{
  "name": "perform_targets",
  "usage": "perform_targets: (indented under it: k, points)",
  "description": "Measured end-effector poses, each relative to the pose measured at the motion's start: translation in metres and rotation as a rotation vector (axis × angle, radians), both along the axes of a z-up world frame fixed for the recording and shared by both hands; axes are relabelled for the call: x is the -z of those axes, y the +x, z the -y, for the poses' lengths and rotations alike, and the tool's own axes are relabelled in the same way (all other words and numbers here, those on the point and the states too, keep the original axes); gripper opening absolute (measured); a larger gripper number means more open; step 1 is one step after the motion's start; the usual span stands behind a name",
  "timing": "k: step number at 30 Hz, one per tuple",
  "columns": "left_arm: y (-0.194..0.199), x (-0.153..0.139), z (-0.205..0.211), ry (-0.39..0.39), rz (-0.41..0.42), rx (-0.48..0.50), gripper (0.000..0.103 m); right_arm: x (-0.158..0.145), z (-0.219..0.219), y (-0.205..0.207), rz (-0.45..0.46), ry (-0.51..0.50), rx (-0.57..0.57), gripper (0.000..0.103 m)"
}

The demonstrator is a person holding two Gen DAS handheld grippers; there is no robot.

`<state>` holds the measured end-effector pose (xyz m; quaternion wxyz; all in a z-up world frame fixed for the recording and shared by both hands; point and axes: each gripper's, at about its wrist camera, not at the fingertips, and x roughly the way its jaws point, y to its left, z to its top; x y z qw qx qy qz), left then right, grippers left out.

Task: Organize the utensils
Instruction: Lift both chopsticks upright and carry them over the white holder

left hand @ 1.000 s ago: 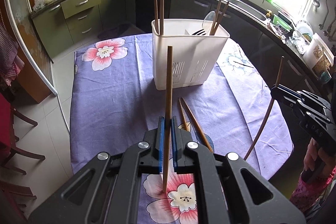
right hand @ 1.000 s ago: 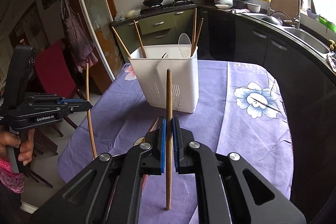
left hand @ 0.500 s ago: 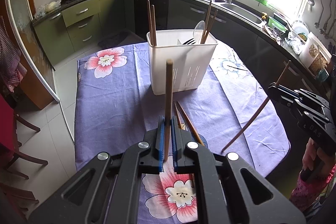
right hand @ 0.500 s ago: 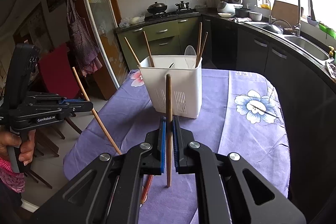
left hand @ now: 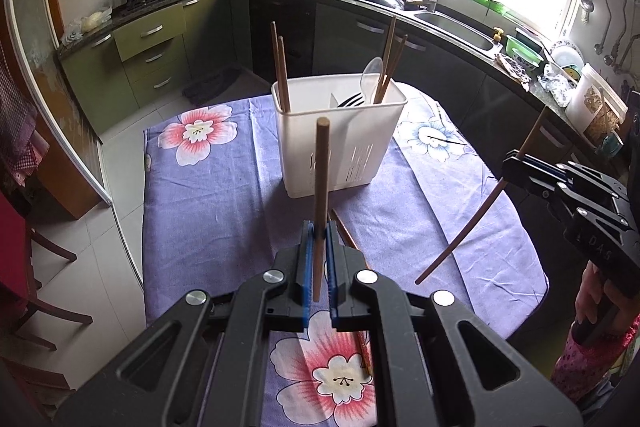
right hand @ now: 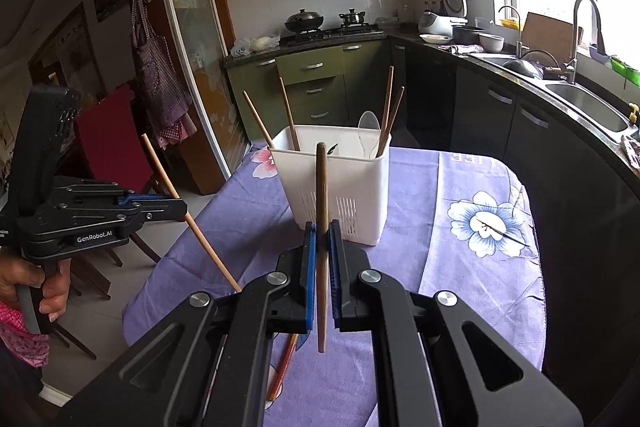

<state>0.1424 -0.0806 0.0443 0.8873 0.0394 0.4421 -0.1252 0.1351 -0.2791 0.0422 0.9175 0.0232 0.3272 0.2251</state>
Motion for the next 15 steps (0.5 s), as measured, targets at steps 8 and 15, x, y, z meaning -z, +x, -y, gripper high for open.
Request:
perform_targets:
  k: [8, 15]
  points:
    - [0.015, -0.034, 0.007, 0.000, 0.048, 0.021, 0.006, -0.042, -0.004, 0.014, 0.060, -0.011, -0.012, 0.007]
    - [0.030, -0.077, 0.018, -0.008, 0.123, 0.043, 0.006, -0.086, -0.001, 0.033, 0.117, 0.017, -0.014, 0.007]
